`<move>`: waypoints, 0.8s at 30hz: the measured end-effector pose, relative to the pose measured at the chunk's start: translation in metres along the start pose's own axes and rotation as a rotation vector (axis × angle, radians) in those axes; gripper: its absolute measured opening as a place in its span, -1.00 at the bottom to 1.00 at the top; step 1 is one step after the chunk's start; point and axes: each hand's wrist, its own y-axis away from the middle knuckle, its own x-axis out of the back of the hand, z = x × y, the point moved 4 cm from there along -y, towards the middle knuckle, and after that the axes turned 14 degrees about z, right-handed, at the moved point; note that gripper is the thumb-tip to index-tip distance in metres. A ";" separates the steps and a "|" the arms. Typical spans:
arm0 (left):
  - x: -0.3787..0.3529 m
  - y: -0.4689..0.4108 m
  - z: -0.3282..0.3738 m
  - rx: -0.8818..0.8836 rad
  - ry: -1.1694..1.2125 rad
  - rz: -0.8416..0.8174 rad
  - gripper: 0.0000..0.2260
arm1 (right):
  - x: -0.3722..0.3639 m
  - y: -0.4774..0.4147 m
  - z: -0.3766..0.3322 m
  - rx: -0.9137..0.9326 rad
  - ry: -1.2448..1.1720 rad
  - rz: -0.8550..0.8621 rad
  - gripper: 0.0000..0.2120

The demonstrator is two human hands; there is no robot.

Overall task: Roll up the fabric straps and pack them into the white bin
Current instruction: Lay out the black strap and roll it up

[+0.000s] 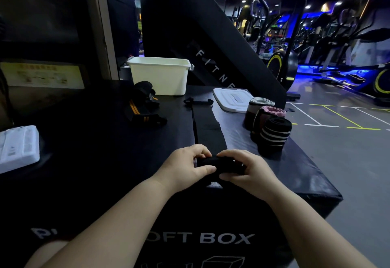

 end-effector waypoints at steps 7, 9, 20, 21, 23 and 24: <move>-0.003 -0.006 -0.005 0.045 0.045 0.038 -0.92 | -0.001 0.000 0.006 -0.043 -0.029 0.049 -0.63; -0.004 -0.007 -0.006 0.054 0.058 0.037 -0.93 | -0.002 0.000 0.007 -0.062 -0.022 0.046 -0.68; -0.009 -0.011 -0.008 0.096 -0.035 0.003 -0.68 | 0.001 -0.005 0.002 -0.068 0.079 0.054 -0.76; -0.009 -0.011 -0.007 0.086 -0.071 -0.001 -0.64 | 0.001 -0.006 0.001 -0.072 0.081 0.050 -0.81; -0.010 -0.009 -0.003 0.052 -0.134 0.007 -0.56 | 0.000 -0.006 0.000 -0.075 0.088 0.042 -0.86; -0.009 -0.009 -0.001 0.039 -0.152 0.020 -0.55 | 0.001 -0.007 0.000 -0.077 0.091 0.041 -0.87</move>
